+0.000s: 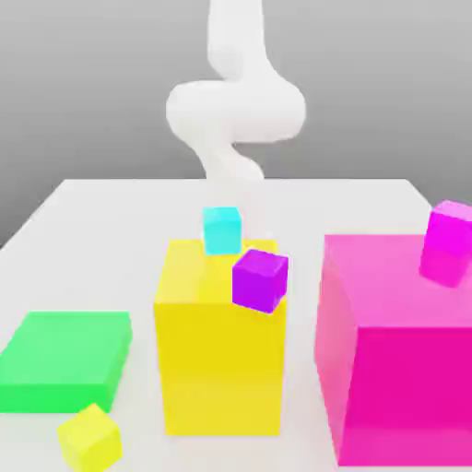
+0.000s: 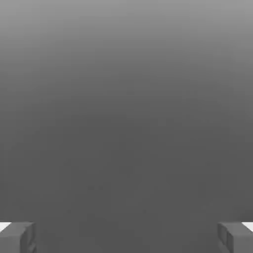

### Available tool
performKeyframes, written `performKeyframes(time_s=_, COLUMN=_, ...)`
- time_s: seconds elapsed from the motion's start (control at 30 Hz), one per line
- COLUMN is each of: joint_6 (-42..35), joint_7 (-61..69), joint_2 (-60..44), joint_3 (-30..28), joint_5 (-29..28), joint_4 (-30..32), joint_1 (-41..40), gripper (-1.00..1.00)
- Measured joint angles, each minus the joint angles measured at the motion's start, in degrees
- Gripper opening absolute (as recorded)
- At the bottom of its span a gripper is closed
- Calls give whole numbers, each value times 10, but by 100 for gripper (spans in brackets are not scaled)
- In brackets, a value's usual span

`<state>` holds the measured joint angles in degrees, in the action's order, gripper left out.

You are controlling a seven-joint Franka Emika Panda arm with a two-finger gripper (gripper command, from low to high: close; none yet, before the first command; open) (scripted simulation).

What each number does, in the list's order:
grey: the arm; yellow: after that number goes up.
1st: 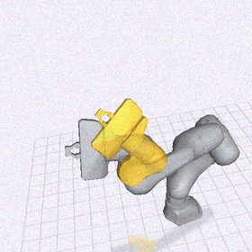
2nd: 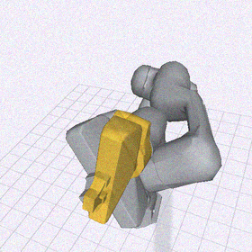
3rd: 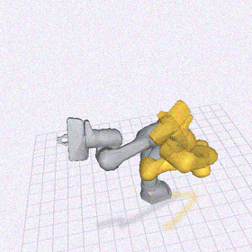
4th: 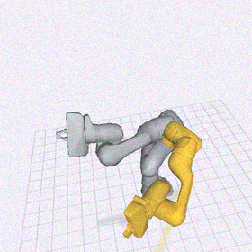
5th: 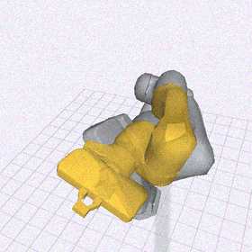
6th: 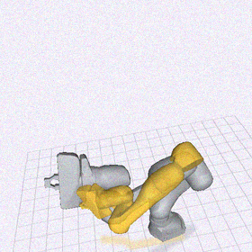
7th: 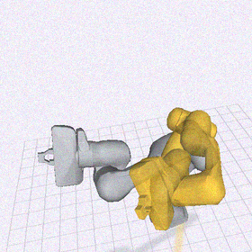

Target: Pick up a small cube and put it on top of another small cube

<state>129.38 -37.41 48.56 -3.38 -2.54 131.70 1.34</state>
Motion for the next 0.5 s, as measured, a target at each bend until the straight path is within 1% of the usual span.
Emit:
performKeyframes(time_s=0.27, joint_6=-56, joint_7=275, joint_2=62, joint_3=-127, joint_5=-82, joint_4=3, joint_1=44, gripper=0)
performKeyframes(time_s=0.5, joint_6=-69, joint_7=509, joint_2=70, joint_3=-258, joint_5=-151, joint_4=10, joint_1=91, gripper=0)
